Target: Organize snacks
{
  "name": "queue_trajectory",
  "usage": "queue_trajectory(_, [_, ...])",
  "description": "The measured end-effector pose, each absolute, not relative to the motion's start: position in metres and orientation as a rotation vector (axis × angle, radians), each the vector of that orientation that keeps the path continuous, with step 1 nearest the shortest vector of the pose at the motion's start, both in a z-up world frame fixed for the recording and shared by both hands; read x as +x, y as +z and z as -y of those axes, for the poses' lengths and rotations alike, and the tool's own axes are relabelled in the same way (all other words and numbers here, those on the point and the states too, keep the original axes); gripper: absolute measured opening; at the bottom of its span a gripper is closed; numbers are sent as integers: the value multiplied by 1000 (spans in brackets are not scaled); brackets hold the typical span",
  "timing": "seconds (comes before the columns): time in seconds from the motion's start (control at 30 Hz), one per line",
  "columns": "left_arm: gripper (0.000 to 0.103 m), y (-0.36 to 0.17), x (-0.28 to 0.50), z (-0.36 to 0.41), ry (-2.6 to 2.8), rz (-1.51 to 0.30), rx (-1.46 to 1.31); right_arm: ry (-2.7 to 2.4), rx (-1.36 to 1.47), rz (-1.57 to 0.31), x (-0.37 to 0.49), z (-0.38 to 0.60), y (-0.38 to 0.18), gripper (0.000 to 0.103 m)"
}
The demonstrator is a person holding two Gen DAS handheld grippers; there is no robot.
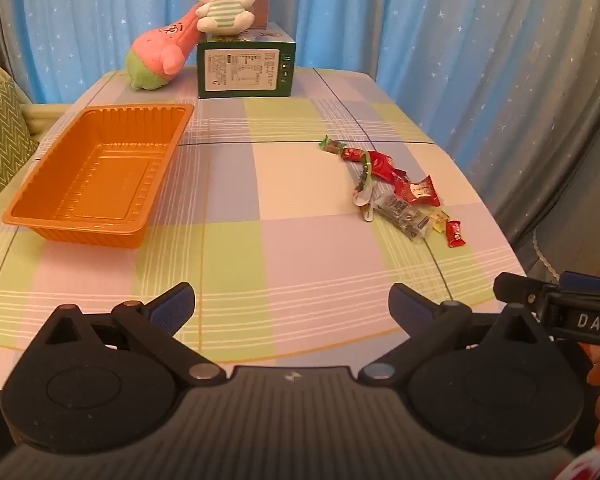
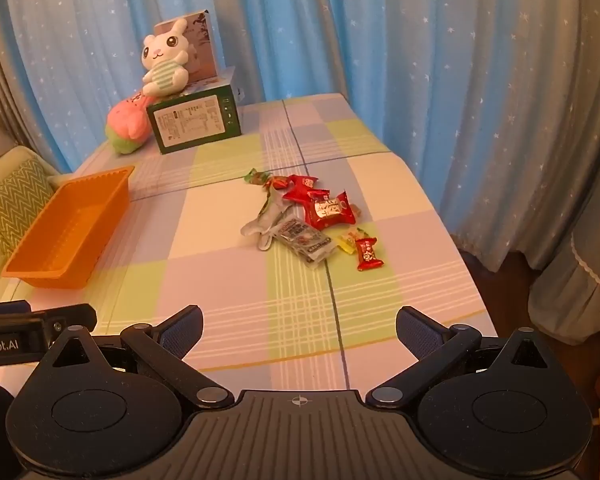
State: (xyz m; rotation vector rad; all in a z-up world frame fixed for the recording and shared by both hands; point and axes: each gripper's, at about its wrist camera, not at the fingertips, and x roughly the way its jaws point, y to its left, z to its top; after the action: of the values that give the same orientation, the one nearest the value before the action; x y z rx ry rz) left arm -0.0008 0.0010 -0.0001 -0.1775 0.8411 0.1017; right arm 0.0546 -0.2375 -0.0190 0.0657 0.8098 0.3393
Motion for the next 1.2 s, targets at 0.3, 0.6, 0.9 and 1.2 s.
queue_trajectory(0.3, [102, 1, -7, -4, 110, -808, -180, 340, 65, -803, 54, 235, -21, 102])
queue_trajectory(0.6, [102, 3, -6, -2, 108, -806, -171, 329, 72, -796, 53, 238, -13, 102])
queue_trajectory(0.9, [102, 5, -6, 3, 106, -805, -170, 326, 69, -795, 53, 241, -13, 102])
queue_trajectory(1.2, [102, 8, -5, 6, 100, -805, -172, 323, 70, -794, 50, 242, -15, 102])
